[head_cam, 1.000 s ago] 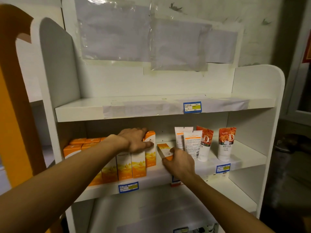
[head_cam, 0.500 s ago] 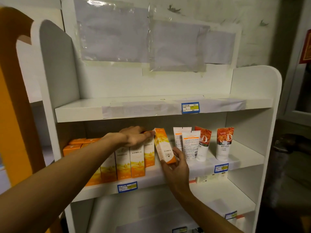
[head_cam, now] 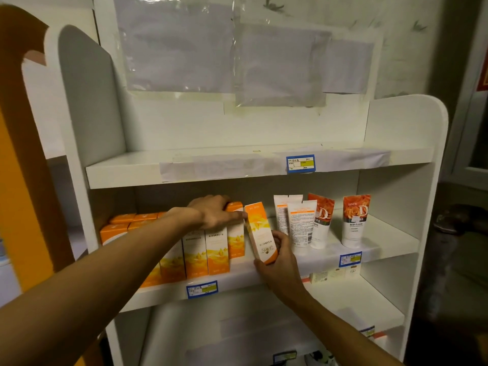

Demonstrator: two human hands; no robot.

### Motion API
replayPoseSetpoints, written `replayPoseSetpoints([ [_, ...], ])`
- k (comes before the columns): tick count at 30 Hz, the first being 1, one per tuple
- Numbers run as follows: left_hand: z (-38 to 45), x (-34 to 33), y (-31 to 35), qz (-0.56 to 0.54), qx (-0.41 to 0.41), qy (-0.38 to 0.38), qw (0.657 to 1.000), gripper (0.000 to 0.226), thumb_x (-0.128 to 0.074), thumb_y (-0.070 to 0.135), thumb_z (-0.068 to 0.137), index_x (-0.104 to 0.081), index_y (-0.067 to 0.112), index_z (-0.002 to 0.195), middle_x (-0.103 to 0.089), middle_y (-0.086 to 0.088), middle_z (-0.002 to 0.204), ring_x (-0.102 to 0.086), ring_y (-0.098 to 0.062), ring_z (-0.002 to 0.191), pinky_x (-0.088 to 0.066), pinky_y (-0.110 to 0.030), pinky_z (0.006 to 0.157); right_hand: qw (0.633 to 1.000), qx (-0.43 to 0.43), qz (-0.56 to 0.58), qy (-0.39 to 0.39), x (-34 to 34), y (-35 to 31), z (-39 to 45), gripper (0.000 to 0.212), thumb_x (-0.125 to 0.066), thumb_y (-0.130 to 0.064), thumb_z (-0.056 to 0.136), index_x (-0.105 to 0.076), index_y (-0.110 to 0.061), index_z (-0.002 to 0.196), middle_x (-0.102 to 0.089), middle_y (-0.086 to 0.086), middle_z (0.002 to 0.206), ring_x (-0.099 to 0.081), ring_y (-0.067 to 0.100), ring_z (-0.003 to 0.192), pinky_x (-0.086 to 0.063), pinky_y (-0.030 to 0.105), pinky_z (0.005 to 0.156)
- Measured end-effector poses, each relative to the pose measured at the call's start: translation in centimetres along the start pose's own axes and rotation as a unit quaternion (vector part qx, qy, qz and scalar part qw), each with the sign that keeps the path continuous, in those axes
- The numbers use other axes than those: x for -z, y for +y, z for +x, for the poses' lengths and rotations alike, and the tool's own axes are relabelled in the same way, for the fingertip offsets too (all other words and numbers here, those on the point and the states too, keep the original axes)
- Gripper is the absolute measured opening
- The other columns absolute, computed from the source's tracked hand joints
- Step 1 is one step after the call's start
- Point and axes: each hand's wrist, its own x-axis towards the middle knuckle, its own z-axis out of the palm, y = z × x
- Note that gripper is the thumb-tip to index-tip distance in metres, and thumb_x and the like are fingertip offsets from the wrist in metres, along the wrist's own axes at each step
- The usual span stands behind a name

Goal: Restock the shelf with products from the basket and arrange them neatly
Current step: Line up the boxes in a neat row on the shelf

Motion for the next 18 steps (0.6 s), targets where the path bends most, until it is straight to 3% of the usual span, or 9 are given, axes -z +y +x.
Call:
replayPoseSetpoints([
  [6, -0.2, -0.1, 0.3, 0.005, 0.000, -0.007, 1.000, 0.083, -0.042, 0.080, 0.085, -0.043, 0.025, 0.146, -0.060, -0.002, 0.134, -0.060, -0.023, 0.114, -0.051, -0.037, 0.092, 0.995, 0.038, -0.061, -0.065, 0.2, -0.8, 0.4, 0.089, -0.083, -0.022, 0.077, -0.027, -0.021, 0.146, -0.037, -0.010, 0.136, -0.035, 0.003, 0.122, -0.038, 0.033, 0.107],
  [12, -0.1, -0.1, -0.1, 0.018, -0.009, -0.004, 1.000, 0.076, -0.043, 0.075, 0.088, -0.043, 0.025, 0.145, -0.063, -0.002, 0.130, -0.063, -0.021, 0.107, -0.053, -0.037, 0.091, 0.992, 0.042, -0.077, -0.090, -0.7, -1.0, 0.9, 0.096, -0.086, -0.028, 0.073, -0.025, -0.023, 0.147, -0.041, -0.001, 0.144, -0.045, 0.014, 0.128, -0.043, 0.032, 0.103],
  [15, -0.1, -0.3, -0.3, 0.021, -0.009, -0.005, 1.000, 0.071, -0.044, 0.072, 0.090, -0.045, 0.025, 0.142, -0.065, -0.002, 0.124, -0.064, -0.020, 0.103, -0.053, -0.038, 0.090, 0.990, 0.036, -0.053, -0.123, -0.9, -1.3, 1.1, 0.088, -0.084, -0.033, 0.075, -0.027, -0.032, 0.141, -0.047, -0.009, 0.138, -0.048, 0.008, 0.122, -0.046, 0.030, 0.100],
  [18, -0.1, -0.2, -0.5, 0.017, -0.016, -0.007, 1.000, 0.068, -0.045, 0.071, 0.090, -0.045, 0.026, 0.140, -0.064, -0.001, 0.125, -0.062, -0.019, 0.103, -0.051, -0.037, 0.090, 0.989, 0.036, -0.043, -0.139, -0.8, -1.7, 0.9, 0.073, -0.074, -0.041, 0.083, -0.028, -0.036, 0.140, -0.051, -0.009, 0.139, -0.053, 0.010, 0.122, -0.049, 0.036, 0.102],
])
